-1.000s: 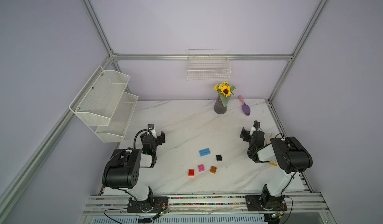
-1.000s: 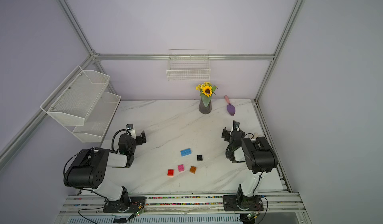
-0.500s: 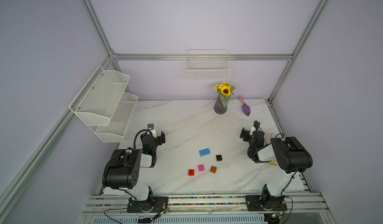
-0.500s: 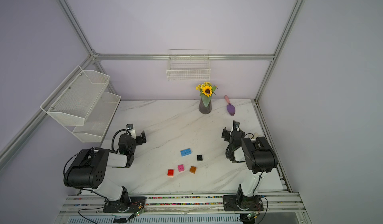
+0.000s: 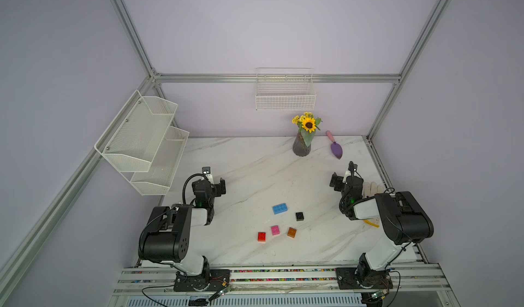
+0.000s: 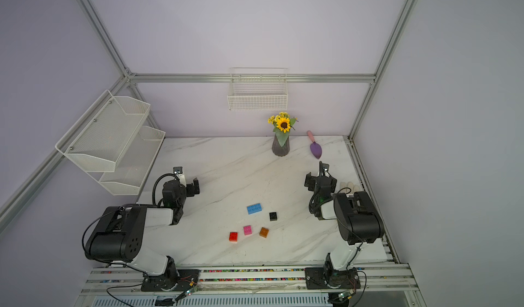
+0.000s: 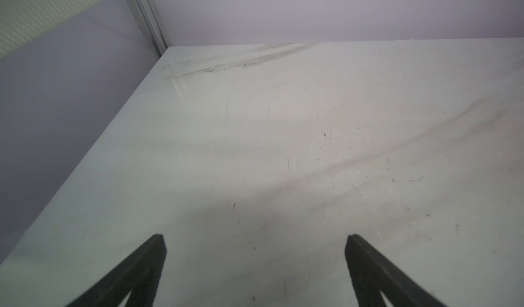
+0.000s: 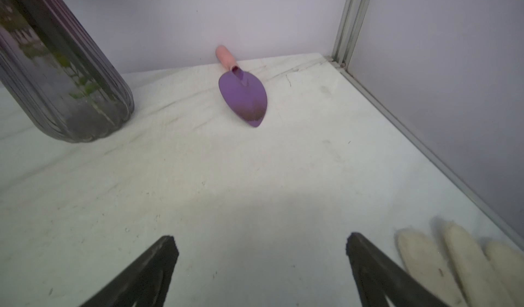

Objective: Assemble the letter v with lego
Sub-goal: Move the lego brick at the center of the board.

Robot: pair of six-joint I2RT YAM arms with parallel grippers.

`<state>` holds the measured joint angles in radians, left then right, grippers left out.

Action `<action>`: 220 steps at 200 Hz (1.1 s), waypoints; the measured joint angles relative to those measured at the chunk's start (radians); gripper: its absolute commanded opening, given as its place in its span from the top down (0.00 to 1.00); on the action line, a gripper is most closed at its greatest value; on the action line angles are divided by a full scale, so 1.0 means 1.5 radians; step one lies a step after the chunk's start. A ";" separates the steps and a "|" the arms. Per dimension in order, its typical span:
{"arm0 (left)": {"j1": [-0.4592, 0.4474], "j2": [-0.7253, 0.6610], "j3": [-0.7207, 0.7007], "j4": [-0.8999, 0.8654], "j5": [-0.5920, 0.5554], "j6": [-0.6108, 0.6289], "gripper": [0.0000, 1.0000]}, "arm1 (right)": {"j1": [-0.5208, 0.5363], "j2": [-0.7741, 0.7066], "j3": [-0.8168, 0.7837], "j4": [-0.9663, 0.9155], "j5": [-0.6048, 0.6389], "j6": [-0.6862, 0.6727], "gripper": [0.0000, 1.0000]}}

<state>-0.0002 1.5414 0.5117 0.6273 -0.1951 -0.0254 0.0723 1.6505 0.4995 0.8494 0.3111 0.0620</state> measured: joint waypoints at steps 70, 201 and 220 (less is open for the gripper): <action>-0.065 -0.012 0.317 -0.436 0.067 -0.062 0.00 | 0.119 -0.203 0.090 -0.228 -0.010 0.081 0.03; -0.433 0.004 0.342 -0.672 0.136 -0.084 0.09 | 0.155 -0.326 0.154 -0.583 -0.169 0.239 0.03; -0.455 0.056 0.368 -0.696 0.149 -0.049 0.08 | 0.155 -0.323 0.161 -0.595 -0.185 0.241 0.03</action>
<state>-0.6827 1.6260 1.0641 -0.4164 0.0288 -0.0986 0.3050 1.1660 0.7418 -0.0429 0.0338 0.4229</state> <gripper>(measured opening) 0.915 0.972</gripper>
